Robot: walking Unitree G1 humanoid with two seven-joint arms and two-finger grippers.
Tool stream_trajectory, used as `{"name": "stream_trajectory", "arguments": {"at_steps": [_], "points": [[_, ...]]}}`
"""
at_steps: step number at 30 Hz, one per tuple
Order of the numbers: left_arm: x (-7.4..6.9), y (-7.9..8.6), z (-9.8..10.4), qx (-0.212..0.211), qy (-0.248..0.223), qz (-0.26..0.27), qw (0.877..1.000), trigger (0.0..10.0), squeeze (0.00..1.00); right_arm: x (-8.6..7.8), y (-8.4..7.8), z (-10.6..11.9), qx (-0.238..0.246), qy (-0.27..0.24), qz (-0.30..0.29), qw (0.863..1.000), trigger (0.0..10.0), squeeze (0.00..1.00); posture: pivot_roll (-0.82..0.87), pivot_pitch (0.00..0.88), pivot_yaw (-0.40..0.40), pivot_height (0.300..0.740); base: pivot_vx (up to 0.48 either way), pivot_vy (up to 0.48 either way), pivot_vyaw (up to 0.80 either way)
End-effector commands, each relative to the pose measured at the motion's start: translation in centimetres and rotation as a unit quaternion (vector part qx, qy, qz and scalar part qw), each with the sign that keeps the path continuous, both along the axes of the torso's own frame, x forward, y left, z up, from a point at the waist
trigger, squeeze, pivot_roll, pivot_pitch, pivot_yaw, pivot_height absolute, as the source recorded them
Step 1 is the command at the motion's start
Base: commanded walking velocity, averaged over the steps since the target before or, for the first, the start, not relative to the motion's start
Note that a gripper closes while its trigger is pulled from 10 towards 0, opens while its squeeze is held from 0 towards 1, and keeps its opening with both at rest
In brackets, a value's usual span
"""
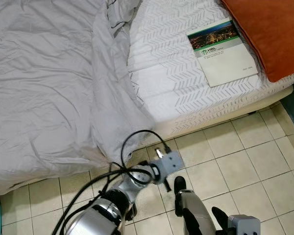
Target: Clean up the room
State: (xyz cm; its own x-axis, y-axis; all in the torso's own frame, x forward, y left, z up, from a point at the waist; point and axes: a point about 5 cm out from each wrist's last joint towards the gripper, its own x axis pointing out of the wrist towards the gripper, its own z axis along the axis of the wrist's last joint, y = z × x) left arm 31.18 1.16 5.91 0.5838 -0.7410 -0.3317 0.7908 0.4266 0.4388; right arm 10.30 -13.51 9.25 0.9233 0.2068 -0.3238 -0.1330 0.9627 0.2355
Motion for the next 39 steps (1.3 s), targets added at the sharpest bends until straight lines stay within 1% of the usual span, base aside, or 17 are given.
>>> {"name": "stream_trajectory", "arguments": {"at_steps": [1, 2, 3, 5, 6, 7, 9, 11, 15, 22, 24, 27, 31, 32, 35, 37, 39], "points": [[0.1, 0.7, -0.2, 0.010, -0.014, 0.018, 1.000, 10.0, 0.00, -0.7, -0.1, -0.7, -0.004, 0.025, -0.002, 1.000, 10.0, 0.00, -0.27, 0.511, 0.074, 0.740, 0.000, 0.000, 0.00], [0.8, 1.2, 0.3, 0.004, -0.029, 0.037, 0.999, 10.0, 1.00, -0.7, -0.1, -0.7, -0.004, 0.025, -0.002, 1.000, 10.0, 0.00, -0.27, 0.511, 0.074, 0.740, 0.000, 0.000, 0.00], [0.8, 1.2, 0.3, 0.004, -0.029, 0.037, 0.999, 10.0, 1.00, -0.7, -0.1, -0.7, -0.004, 0.025, -0.002, 1.000, 10.0, 0.00, -0.27, 0.511, 0.074, 0.740, 0.000, 0.000, 0.00], [1.8, 3.2, 0.7, 0.024, -0.042, 0.069, 0.996, 10.0, 1.00, -0.9, -0.3, -0.9, -0.004, 0.028, -0.002, 1.000, 10.0, 0.00, -0.27, 0.515, 0.072, 0.740, 0.000, 0.000, 0.00], [2.2, 5.3, 0.0, 0.062, -0.018, 0.094, 0.993, 10.0, 1.00, -1.1, -0.2, -1.0, -0.003, 0.032, -0.001, 0.999, 10.0, 0.00, -0.26, 0.522, 0.072, 0.740, 0.000, 0.000, 0.00], [2.2, 5.3, 0.0, 0.062, -0.018, 0.094, 0.993, 10.0, 1.00, -1.1, -0.2, -1.0, -0.003, 0.032, -0.001, 0.999, 10.0, 0.00, -0.26, 0.522, 0.072, 0.740, 0.000, 0.000, 0.00], [2.5, 6.9, -0.5, 0.072, 0.020, 0.130, 0.989, 10.0, 1.00, -1.2, -0.1, -1.0, -0.002, 0.034, 0.001, 0.999, 10.0, 0.00, -0.26, 0.523, 0.072, 0.740, 0.000, 0.000, 0.00], [2.6, 7.6, -0.8, 0.079, 0.040, 0.144, 0.986, 10.0, 1.00, -1.2, 0.0, -1.1, -0.001, 0.036, 0.003, 0.999, 10.0, 0.00, -0.25, 0.522, 0.071, 0.740, 0.000, 0.000, 0.00], [2.7, 8.1, -0.8, 0.088, 0.054, 0.151, 0.983, 10.0, 1.00, -1.3, 0.1, -1.2, 0.001, 0.038, 0.006, 0.999, 10.0, 0.00, -0.24, 0.520, 0.069, 0.740, 0.000, 0.000, 0.00], [3.0, 7.8, -0.6, 0.094, 0.064, 0.155, 0.981, 10.0, 1.00, -1.0, 0.2, -1.4, 0.003, 0.037, 0.011, 0.999, 10.0, 0.00, -0.24, 0.508, 0.068, 0.740, 0.000, 0.000, 0.00], [3.1, 7.8, -0.5, 0.113, 0.051, 0.158, 0.980, 10.0, 1.00, -1.0, 0.3, -1.4, 0.004, 0.037, 0.012, 0.999, 10.0, 0.00, -0.24, 0.508, 0.068, 0.740, 0.000, 0.000, 0.00], [3.3, 8.0, -0.4, 0.167, 0.008, 0.151, 0.974, 10.0, 1.00, -1.1, 0.3, -1.5, 0.004, 0.038, 0.012, 0.999, 10.0, 0.00, -0.24, 0.504, 0.068, 0.740, 0.000, 0.000, 0.00], [2.4, 7.9, -1.8, 0.206, 0.028, 0.137, 0.969, 10.0, 1.00, -1.2, 0.4, -1.5, 0.004, 0.040, 0.013, 0.999, 10.0, 0.00, -0.24, 0.505, 0.069, 0.740, 0.000, 0.000, 0.00], [2.2, 8.1, -2.2, 0.223, 0.024, 0.137, 0.965, 10.0, 0.00, -1.3, 0.4, -1.5, 0.004, 0.040, 0.014, 0.999, 10.0, 0.00, -0.24, 0.508, 0.068, 0.740, 0.000, 0.000, 0.00], [1.9, 8.6, -2.7, 0.253, 0.013, 0.144, 0.957, 10.0, 0.00, -1.3, 0.5, -1.5, 0.005, 0.041, 0.014, 0.999, 10.0, 0.00, -0.24, 0.513, 0.067, 0.740, 0.000, 0.000, 0.00], [1.9, 9.3, -3.0, 0.281, -0.003, 0.154, 0.947, 10.0, 0.00, -1.5, 0.6, -1.5, 0.005, 0.043, 0.015, 0.999, 10.0, 0.00, -0.25, 0.516, 0.066, 0.740, 0.000, 0.000, 0.00], [2.1, 10.7, -3.0, 0.331, -0.037, 0.172, 0.927, 10.0, 0.00, -1.6, 0.6, -1.5, 0.005, 0.045, 0.015, 0.999, 10.0, 0.00, -0.25, 0.521, 0.069, 0.740, 0.000, 0.000, 0.00]]}}
